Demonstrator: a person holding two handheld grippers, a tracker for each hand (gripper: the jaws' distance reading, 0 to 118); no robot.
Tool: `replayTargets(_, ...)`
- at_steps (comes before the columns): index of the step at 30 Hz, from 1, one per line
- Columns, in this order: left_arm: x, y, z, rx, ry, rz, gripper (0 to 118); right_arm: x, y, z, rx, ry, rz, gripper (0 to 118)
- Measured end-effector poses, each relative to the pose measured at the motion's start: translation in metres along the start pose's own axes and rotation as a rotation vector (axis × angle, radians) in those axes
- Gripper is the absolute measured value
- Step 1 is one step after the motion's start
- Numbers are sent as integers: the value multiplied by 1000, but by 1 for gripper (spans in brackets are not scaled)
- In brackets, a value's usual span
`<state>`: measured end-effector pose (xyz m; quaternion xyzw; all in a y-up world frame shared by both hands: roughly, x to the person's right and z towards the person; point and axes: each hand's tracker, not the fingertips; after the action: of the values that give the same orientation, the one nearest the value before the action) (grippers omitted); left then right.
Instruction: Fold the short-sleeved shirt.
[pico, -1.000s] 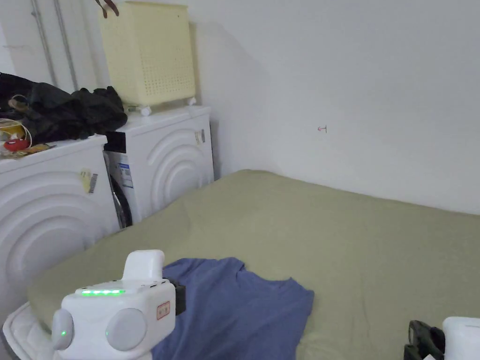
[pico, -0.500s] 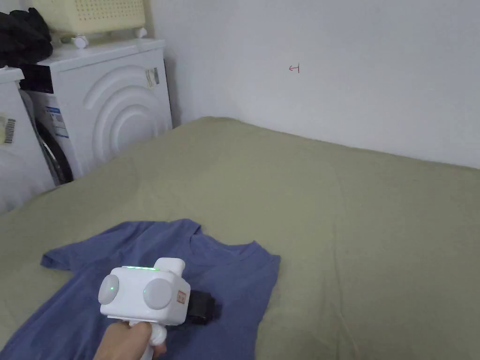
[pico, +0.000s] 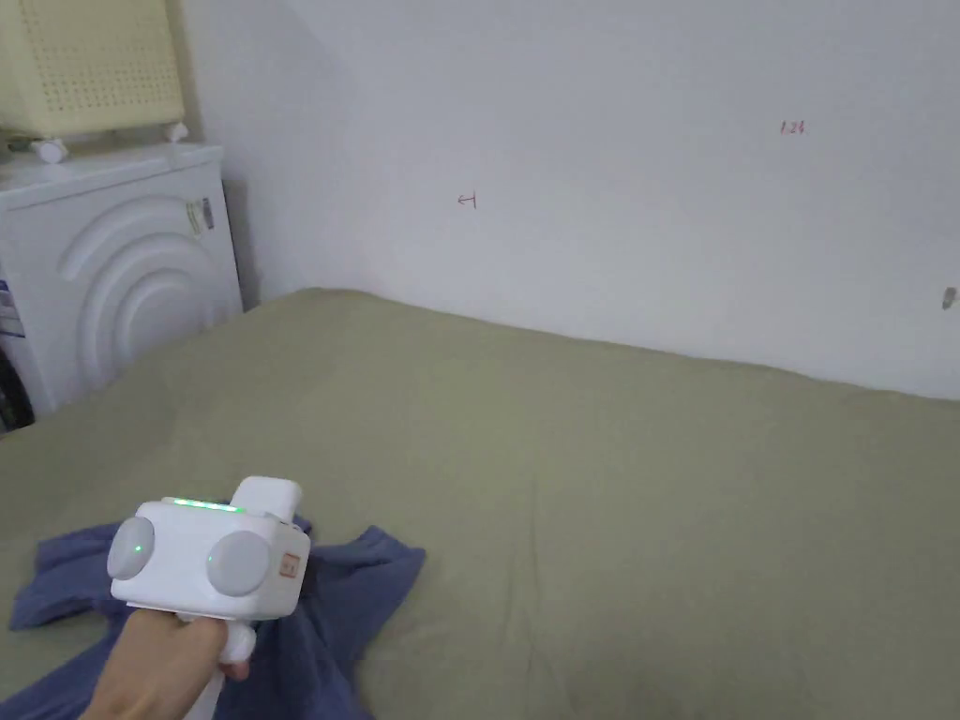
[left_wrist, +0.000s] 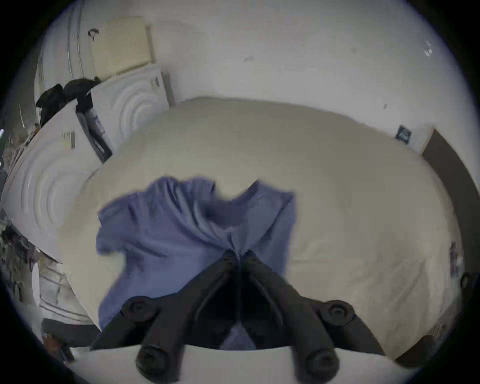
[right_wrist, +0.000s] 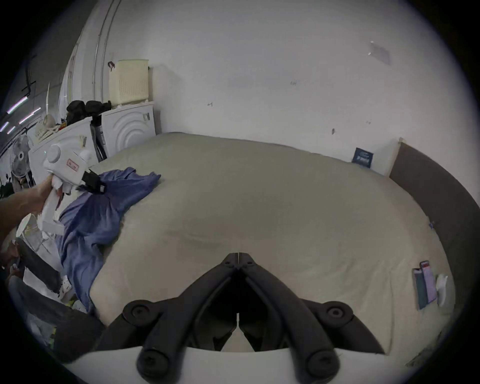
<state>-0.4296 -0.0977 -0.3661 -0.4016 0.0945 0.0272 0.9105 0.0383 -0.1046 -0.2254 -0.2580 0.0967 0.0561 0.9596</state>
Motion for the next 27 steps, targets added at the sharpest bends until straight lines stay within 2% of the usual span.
replayTargets(7, 116, 49, 74, 122, -198, -113, 1, 57, -5, 60, 59, -105, -72, 0)
replayTargets(16, 333, 57, 120, 161, -568, -314, 1, 118, -22, 106, 80, -259, -145, 0)
replayTargets(22, 448, 11, 75, 10, -709, -373, 1, 147, -39, 106, 42, -321, -187, 0)
replayTargets(27, 488, -53, -7, -187, -634, -396, 2, 163, -57, 84, -24, -327, -209, 0)
